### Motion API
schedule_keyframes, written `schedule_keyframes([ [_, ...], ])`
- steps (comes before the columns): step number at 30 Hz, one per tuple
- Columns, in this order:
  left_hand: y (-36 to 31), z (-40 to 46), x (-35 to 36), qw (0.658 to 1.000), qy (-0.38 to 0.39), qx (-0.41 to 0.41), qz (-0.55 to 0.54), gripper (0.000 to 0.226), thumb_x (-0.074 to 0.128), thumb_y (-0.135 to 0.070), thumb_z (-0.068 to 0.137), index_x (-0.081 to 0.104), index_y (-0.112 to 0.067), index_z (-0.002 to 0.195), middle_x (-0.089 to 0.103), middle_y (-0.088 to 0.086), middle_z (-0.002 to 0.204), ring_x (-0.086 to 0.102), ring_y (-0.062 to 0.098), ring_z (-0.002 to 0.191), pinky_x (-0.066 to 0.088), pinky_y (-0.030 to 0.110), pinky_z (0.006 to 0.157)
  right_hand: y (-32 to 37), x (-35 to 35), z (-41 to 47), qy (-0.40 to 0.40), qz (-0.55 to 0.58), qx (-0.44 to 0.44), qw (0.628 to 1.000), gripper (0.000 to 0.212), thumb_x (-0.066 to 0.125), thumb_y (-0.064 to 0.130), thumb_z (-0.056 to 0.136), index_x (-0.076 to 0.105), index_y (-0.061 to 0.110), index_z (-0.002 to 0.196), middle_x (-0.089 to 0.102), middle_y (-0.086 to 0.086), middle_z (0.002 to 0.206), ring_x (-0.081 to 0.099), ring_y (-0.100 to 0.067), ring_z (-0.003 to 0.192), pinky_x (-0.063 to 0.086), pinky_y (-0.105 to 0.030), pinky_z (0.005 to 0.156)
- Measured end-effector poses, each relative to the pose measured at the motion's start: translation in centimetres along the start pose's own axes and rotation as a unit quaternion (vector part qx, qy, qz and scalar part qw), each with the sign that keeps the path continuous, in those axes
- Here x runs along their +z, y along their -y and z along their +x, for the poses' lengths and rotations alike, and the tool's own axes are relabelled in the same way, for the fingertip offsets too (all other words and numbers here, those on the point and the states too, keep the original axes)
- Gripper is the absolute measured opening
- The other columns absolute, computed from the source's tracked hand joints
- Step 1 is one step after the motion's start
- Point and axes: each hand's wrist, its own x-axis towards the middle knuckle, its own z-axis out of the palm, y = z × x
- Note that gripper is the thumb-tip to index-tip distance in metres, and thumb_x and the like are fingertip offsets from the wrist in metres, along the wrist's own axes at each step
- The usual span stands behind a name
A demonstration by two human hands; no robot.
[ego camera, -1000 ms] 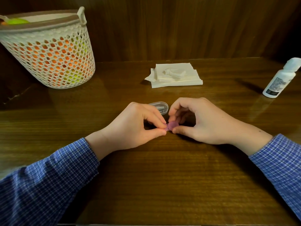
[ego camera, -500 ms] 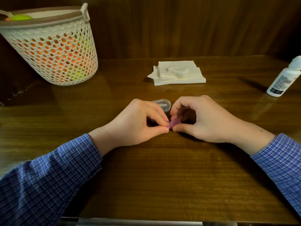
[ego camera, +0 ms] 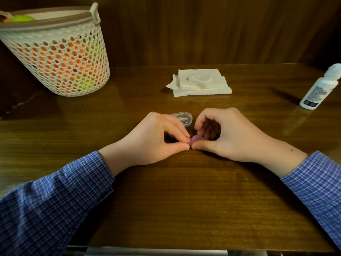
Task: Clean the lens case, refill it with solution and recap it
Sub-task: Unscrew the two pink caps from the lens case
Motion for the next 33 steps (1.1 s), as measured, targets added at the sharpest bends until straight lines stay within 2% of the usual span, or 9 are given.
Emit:
schedule_keyframes([
  [6,-0.07,-0.03,0.00,1.000,-0.001,0.003,-0.003,0.012,0.081,-0.019,0.088,0.083,-0.018,0.100,0.077,-0.010,0.102,0.071,0.003,0.099,0.057,0.021,0.090,-0.07,-0.79,0.11,0.047,0.000,-0.021,0.999,0.027,0.086,0.028,0.079,0.066,0.032,0.097,0.074,0.016,0.092,0.070,-0.001,0.091,0.056,-0.020,0.084],
  [10,-0.07,-0.07,-0.02,1.000,-0.005,-0.004,-0.007,0.013,0.082,-0.018,0.087,0.084,-0.018,0.099,0.077,-0.012,0.102,0.071,0.002,0.099,0.057,0.019,0.089,-0.28,-0.91,-0.16,0.058,0.007,-0.034,0.998,0.024,0.082,0.023,0.085,0.068,0.029,0.103,0.071,0.015,0.099,0.067,-0.003,0.096,0.055,-0.021,0.086],
  [14,-0.06,-0.05,-0.03,1.000,-0.001,0.000,-0.003,0.013,0.082,-0.019,0.087,0.083,-0.019,0.100,0.077,-0.011,0.102,0.071,0.002,0.099,0.058,0.021,0.088,-0.21,-0.29,-0.15,0.032,-0.031,-0.042,0.998,0.033,0.084,0.041,0.078,0.066,0.031,0.104,0.066,0.018,0.099,0.062,0.000,0.095,0.053,-0.015,0.080],
  [17,-0.03,-0.05,-0.06,1.000,0.001,-0.001,-0.002,0.013,0.081,-0.019,0.087,0.083,-0.019,0.100,0.077,-0.011,0.102,0.071,0.003,0.099,0.058,0.021,0.087,-0.19,-0.05,-0.03,0.016,-0.033,-0.022,0.999,0.033,0.083,0.051,0.074,0.063,0.036,0.096,0.066,0.018,0.091,0.062,0.002,0.090,0.052,-0.013,0.074],
  [20,0.00,-0.07,-0.05,1.000,0.002,-0.001,-0.003,0.013,0.081,-0.020,0.087,0.083,-0.019,0.100,0.077,-0.011,0.102,0.071,0.003,0.099,0.058,0.021,0.088,-0.42,-0.06,-0.01,0.017,-0.016,-0.016,1.000,0.027,0.084,0.043,0.077,0.063,0.035,0.092,0.069,0.015,0.087,0.065,-0.001,0.088,0.054,-0.016,0.074],
  [24,0.03,-0.05,-0.04,1.000,0.001,-0.001,-0.001,0.013,0.081,-0.020,0.088,0.083,-0.019,0.101,0.077,-0.011,0.102,0.071,0.002,0.100,0.057,0.020,0.090,-0.47,-0.51,-0.08,0.040,0.010,-0.029,0.999,0.026,0.084,0.027,0.082,0.065,0.031,0.099,0.070,0.018,0.095,0.067,-0.004,0.092,0.054,-0.015,0.076],
  [27,-0.01,-0.07,-0.05,1.000,0.002,-0.003,0.000,0.013,0.081,-0.020,0.087,0.083,-0.020,0.101,0.076,-0.012,0.103,0.071,0.002,0.100,0.056,0.019,0.090,-0.46,-0.63,-0.17,0.051,0.017,-0.032,0.998,0.025,0.083,0.024,0.084,0.066,0.029,0.101,0.069,0.016,0.098,0.066,-0.005,0.096,0.056,-0.020,0.080],
  [29,-0.03,-0.11,-0.09,1.000,0.001,-0.003,-0.001,0.013,0.081,-0.020,0.087,0.083,-0.020,0.101,0.076,-0.012,0.102,0.071,0.001,0.100,0.056,0.018,0.089,-0.33,-0.43,-0.19,0.046,0.015,-0.027,0.998,0.028,0.084,0.032,0.081,0.065,0.030,0.102,0.069,0.015,0.098,0.066,-0.004,0.094,0.057,-0.021,0.078],
  [33,-0.03,-0.05,-0.09,1.000,0.004,0.000,-0.001,0.014,0.081,-0.019,0.088,0.083,-0.020,0.101,0.076,-0.011,0.102,0.070,0.002,0.099,0.055,0.015,0.087,-0.07,-0.02,-0.08,0.002,-0.009,-0.013,1.000,0.036,0.084,0.052,0.073,0.063,0.033,0.094,0.066,0.017,0.090,0.063,0.001,0.089,0.053,-0.013,0.070],
])
